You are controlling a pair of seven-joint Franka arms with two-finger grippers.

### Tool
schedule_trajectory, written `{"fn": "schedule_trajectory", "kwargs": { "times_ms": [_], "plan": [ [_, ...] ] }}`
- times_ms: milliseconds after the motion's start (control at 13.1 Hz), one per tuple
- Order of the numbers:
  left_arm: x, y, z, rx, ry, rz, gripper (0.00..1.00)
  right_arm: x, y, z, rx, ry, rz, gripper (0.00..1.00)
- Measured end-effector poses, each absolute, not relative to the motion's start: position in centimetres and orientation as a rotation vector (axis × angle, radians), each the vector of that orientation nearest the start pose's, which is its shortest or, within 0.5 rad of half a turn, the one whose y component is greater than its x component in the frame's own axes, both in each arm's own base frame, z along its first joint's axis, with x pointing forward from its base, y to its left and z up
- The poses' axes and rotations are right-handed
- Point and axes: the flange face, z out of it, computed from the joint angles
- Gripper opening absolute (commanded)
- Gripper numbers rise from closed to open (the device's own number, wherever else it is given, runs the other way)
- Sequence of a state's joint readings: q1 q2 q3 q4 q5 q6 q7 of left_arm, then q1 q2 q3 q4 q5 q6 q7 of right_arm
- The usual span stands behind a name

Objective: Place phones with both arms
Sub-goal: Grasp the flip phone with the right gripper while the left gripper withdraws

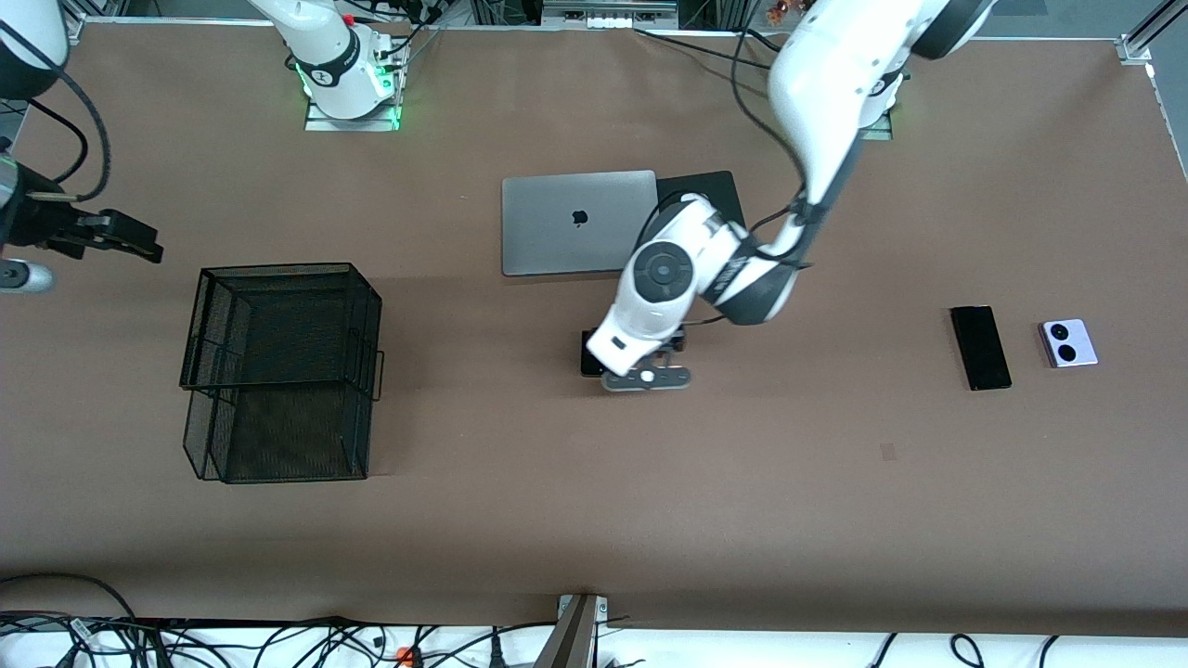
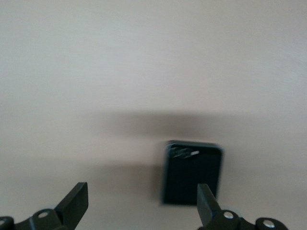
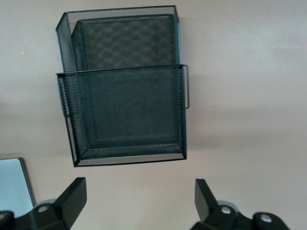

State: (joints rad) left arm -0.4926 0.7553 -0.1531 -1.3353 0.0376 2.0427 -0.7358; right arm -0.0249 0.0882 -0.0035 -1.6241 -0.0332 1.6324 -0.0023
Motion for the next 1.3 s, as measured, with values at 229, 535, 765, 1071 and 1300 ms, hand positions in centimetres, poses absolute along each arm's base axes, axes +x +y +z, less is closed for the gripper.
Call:
{"fn": "schedule_trajectory", "kwargs": {
  "times_ms": [229,535,765,1071,1300],
  "plan": [
    [61.5,-36.1,34.3,-3.025,-0.062,0.138,1.0,58.9,2.4,54.1,-3.176,0.054,0.129,1.0],
    [62.3,-28.4,41.3,-2.945,0.16,0.224,1.0,59.0,14.6,52.0,-3.182,0.028,0.052,1.0],
    [62.3,-21.9,48.4,-2.949,0.22,0.221,1.0,57.9,25.1,49.1,-3.166,0.049,-0.028,1.0],
    [58.4,-16.7,59.2,-2.956,0.222,0.147,1.0,56.8,38.7,44.0,-3.152,0.137,-0.068,1.0],
    [56.3,-15.9,61.3,-2.939,0.264,0.196,1.0,56.0,49.5,36.9,-3.175,0.133,-0.129,1.0]
  ]
}}
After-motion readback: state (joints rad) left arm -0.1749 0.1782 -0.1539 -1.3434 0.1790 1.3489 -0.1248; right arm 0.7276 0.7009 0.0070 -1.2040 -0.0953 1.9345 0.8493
